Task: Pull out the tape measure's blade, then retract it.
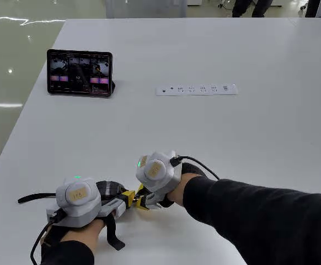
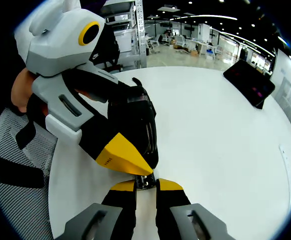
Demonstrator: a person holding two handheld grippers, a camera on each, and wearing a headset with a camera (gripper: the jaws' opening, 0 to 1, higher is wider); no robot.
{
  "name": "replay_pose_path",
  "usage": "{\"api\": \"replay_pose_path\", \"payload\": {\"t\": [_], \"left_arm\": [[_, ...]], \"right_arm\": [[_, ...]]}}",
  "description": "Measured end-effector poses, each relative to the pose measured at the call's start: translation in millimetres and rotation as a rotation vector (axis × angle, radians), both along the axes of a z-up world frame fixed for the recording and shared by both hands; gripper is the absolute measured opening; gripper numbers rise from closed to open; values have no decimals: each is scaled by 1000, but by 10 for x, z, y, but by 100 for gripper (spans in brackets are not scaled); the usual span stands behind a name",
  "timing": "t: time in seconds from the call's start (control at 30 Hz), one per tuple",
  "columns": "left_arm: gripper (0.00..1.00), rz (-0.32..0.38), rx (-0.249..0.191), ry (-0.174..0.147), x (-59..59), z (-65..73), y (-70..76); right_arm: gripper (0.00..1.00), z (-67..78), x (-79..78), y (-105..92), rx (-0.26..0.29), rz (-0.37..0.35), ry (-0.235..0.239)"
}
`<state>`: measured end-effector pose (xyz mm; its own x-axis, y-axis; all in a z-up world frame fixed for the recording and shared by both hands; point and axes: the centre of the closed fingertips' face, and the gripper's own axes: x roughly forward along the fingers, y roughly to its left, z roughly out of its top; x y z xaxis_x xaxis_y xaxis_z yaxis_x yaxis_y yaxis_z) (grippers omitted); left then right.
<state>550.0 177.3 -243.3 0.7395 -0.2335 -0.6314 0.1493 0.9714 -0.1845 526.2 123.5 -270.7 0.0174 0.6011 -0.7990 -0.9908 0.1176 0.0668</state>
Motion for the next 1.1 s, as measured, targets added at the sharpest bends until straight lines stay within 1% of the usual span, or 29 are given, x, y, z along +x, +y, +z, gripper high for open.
{"api": "replay_pose_path", "payload": {"t": [0.17,0.37,0.6,0.63,0.9,1.0,1.1], "left_arm": [[63,1,-1,0,-2,0,-2],[63,0,-1,0,-1,0,-2],[63,1,-4,1,-2,1,-1],[63,-1,-2,0,-1,1,0],[64,1,-3,-4,1,3,-3],[64,1,-3,-3,2,4,-5],[64,0,0,-6,-1,6,-6]], "right_arm": [[10,0,-3,26,9,-4,3],[11,5,-4,45,27,-26,13],[11,0,-14,100,37,-15,8],[11,-1,-8,96,32,-1,0],[11,-1,-16,94,50,-24,19],[11,3,-14,92,47,-43,31],[11,2,-20,98,29,-23,11]]}}
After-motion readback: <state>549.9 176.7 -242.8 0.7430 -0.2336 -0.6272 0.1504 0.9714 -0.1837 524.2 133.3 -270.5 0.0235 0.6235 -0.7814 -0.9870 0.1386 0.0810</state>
